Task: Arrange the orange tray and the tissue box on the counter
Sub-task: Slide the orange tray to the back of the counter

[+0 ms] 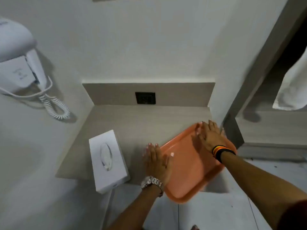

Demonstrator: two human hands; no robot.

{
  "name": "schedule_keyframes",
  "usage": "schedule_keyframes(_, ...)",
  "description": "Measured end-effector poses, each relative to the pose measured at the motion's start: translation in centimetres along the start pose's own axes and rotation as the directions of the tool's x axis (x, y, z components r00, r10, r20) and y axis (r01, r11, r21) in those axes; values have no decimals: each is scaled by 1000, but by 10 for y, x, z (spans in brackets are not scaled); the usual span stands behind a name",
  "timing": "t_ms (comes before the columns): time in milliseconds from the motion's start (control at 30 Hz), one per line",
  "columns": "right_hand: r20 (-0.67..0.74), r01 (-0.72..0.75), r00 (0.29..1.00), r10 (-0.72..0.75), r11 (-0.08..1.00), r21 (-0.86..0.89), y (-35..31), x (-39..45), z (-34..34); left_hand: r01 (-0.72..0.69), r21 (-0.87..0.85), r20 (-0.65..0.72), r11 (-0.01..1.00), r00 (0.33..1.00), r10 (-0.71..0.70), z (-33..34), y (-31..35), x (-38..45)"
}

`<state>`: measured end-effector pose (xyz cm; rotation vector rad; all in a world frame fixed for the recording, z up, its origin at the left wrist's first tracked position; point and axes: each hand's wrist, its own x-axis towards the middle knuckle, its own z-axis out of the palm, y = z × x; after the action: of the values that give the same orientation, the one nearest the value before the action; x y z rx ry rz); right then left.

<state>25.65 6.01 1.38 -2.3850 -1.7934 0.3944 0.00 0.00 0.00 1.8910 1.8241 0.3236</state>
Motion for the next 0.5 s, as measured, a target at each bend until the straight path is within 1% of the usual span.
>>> schedule_keyframes(100,49,-76,996,76,997,-2,16,1,4,183,-157,56,970,983,-176,9,15,-16)
schedule_keyframes(167,76,-102,992,100,995,16,25,1,7,287,-243,85,927,958,-274,13,25,-26)
schedule_keyframes(233,90,-110,990,107,994,25,30,2,10,395,-308,137,866,919,-370,15,32,-30)
schedule_keyframes(367,90,-141,987,135,988,68,35,3,12,500,-429,212,752,865,-454,20,39,-30)
schedule_keyframes(433,76,-139,988,133,987,82,35,3,12,512,-532,195,674,849,-491,21,40,-26)
schedule_keyframes(500,58,-140,989,134,984,107,34,6,11,522,-563,177,641,834,-523,20,38,-19)
